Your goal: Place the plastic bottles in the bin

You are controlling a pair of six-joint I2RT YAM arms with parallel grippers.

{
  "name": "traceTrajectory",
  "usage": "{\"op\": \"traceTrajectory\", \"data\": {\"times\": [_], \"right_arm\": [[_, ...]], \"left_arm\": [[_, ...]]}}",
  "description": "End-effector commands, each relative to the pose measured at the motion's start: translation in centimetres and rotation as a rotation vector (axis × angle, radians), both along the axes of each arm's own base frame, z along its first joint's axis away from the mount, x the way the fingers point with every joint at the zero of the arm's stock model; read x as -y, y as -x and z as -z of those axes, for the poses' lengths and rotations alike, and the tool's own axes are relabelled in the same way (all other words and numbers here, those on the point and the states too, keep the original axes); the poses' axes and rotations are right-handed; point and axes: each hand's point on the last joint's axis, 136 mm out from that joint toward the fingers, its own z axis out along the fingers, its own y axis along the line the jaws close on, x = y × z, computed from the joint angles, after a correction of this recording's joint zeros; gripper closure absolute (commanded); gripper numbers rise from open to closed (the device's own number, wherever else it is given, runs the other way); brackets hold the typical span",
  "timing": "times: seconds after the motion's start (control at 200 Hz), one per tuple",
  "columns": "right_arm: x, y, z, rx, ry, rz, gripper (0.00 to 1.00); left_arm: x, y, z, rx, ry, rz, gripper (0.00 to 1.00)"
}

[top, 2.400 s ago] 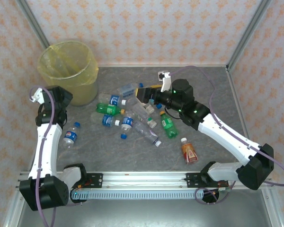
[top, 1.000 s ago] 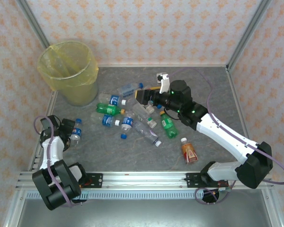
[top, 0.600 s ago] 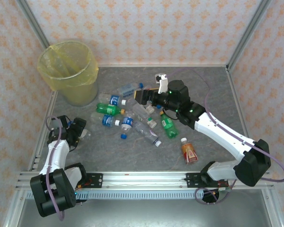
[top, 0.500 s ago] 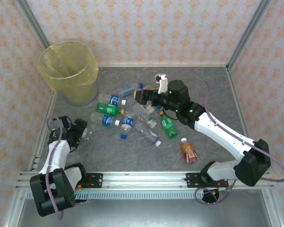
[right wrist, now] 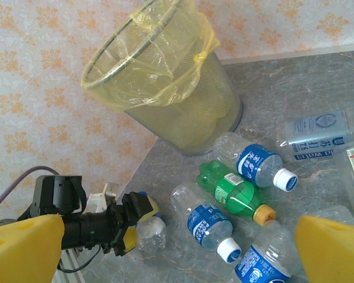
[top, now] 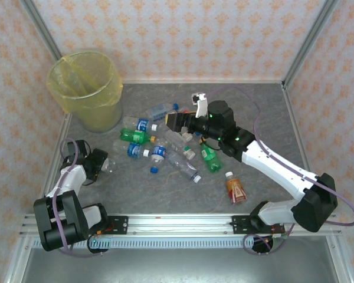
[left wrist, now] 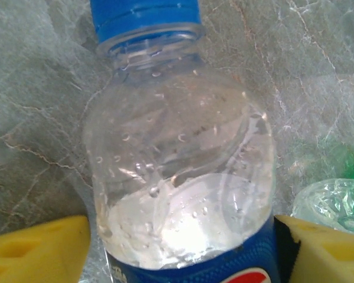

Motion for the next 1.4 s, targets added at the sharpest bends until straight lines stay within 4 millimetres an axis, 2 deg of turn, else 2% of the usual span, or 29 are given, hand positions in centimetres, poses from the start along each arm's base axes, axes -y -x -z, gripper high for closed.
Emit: {"op": "traceTrajectory", "data": {"times": [0.0, 0.145, 0.225, 0.355, 0.561, 0.761, 0.956, 1.041, 1.146, 1.221, 1.396], "right_arm": [[0.7, 0.7, -2.4, 0.044, -0.051, 0.018, 0.00], [1.2, 1.0, -2.2, 0.042, -0.052, 0.028, 0.00], [1.3, 1.1, -2.2, 0.039, -0.056, 0.030, 0.00], [1.1, 1.2, -2.5, 0.040, -0.067, 0.022, 0.00], [0.2, 1.2, -3.2, 0.056, -0.060, -0.009, 0.00], [-1.4, 0.9, -4.2, 0.075, -0.055, -0.055, 0.00], [-2.5, 0.7, -4.6, 0.086, -0.052, -0.080, 0.00], [-2.7, 0.8, -4.6, 0.087, -0.051, -0.084, 0.00], [-2.5, 1.0, -4.5, 0.087, -0.048, -0.079, 0.00], [-2.2, 1.1, -4.4, 0.088, -0.046, -0.071, 0.00], [-1.5, 1.3, -4.3, 0.091, -0.043, -0.048, 0.00]], "left_arm": [[-0.3, -0.7, -0.4, 0.023, -0.015, 0.001, 0.27], [-0.5, -0.4, -1.1, 0.024, -0.032, -0.006, 0.38], [-0.8, -0.2, -1.9, 0.029, -0.054, -0.017, 0.39], [-1.0, -0.2, -4.0, 0.070, -0.075, -0.031, 0.40], [-0.7, -1.0, -8.7, 0.160, -0.103, -0.036, 0.43], [1.7, -2.6, -13.9, 0.299, -0.145, -0.001, 0.43], [6.6, -4.4, -17.6, 0.381, -0.180, 0.109, 0.43], [8.3, -5.6, -20.3, 0.413, -0.237, 0.166, 0.43], [9.2, -7.3, -24.0, 0.434, -0.328, 0.218, 0.43], [9.0, -8.5, -26.4, 0.447, -0.392, 0.235, 0.43], [7.2, -10.9, -33.0, 0.499, -0.586, 0.205, 0.43]]}}
